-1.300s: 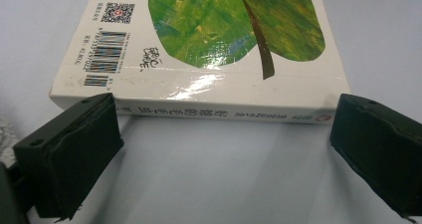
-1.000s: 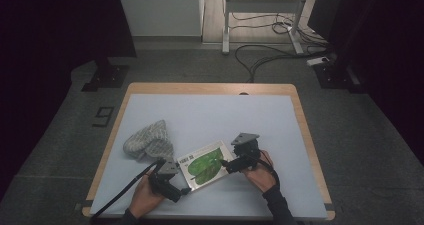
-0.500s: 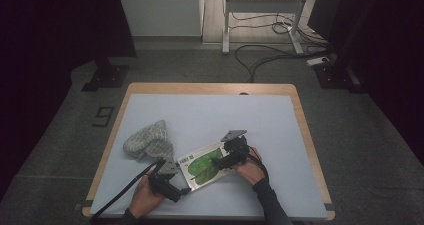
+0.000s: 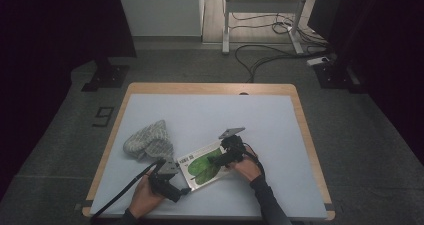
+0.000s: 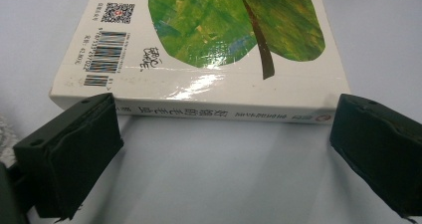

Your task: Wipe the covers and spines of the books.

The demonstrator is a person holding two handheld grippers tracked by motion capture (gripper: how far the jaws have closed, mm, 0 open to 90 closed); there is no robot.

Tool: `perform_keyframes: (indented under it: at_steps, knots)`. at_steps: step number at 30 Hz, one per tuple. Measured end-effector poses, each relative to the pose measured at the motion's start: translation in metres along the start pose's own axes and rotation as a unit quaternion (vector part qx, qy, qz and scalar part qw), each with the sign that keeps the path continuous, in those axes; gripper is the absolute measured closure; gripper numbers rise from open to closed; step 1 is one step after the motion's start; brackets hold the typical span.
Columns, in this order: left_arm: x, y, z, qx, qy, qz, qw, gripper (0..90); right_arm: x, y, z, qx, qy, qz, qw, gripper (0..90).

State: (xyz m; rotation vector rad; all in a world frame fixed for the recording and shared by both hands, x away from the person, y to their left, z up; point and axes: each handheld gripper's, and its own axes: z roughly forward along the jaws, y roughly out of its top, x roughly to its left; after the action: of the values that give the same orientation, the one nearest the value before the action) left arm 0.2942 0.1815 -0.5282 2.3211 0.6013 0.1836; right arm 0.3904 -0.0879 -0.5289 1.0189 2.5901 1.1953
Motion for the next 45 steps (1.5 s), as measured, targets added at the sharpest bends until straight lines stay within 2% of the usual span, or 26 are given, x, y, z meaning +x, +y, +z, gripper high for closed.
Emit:
perform_keyframes:
  at_steps: [4, 10, 15, 19, 27, 30, 34, 39, 41, 45]
  knots:
    - [0.0, 0.0, 0.0, 0.0, 0.0, 0.0, 1.0, 0.0, -0.003, 0.002, -0.004, -0.013, 0.019, 0.029, 0.9993, 0.0]
    - [0.0, 0.0, 0.0, 0.0, 0.0, 0.0, 1.0, 0.0, 0.0, 0.007, -0.015, -0.038, 0.018, 0.033, 0.9986, 0.8]
    - [0.0, 0.0, 0.0, 0.0, 0.0, 0.0, 1.0, 0.0, 0.002, 0.008, -0.021, -0.046, 0.02, 0.04, 0.998, 1.2]
    - [0.0, 0.0, 0.0, 0.001, 0.0, 0.0, 1.0, 0.0, 0.003, 0.007, -0.028, -0.057, 0.031, 0.052, 0.9965, 1.2]
    - [0.0, 0.0, 0.0, 0.0, 0.0, 0.0, 1.0, 0.0, 0.007, 0.003, -0.04, -0.066, 0.045, 0.056, 0.9952, 1.3]
    - [0.0, 0.0, 0.0, 0.0, 0.0, 0.0, 1.0, 0.0, 0.009, 0.001, -0.043, -0.067, 0.071, 0.058, 0.9935, 2.8]
    - [0.0, 0.0, 0.0, 0.0, 0.0, 0.0, 1.0, 0.0, 0.01, -0.001, -0.045, -0.063, 0.063, 0.043, 0.995, 3.2]
    - [0.0, 0.0, 0.0, 0.0, 0.0, 0.0, 1.0, 0.0, 0.007, -0.003, -0.051, -0.039, 0.052, 0.026, 0.9975, 13.0]
    - [0.0, 0.0, 0.0, 0.0, 0.0, 0.0, 1.0, 0.0, 0.005, -0.004, -0.053, -0.037, 0.062, 0.03, 0.9969, 13.0]
    - [0.0, 0.0, 0.0, 0.0, 0.0, 0.0, 1.0, 0.0, 0.008, -0.005, -0.056, -0.017, 0.067, 0.002, 0.9976, 12.6]
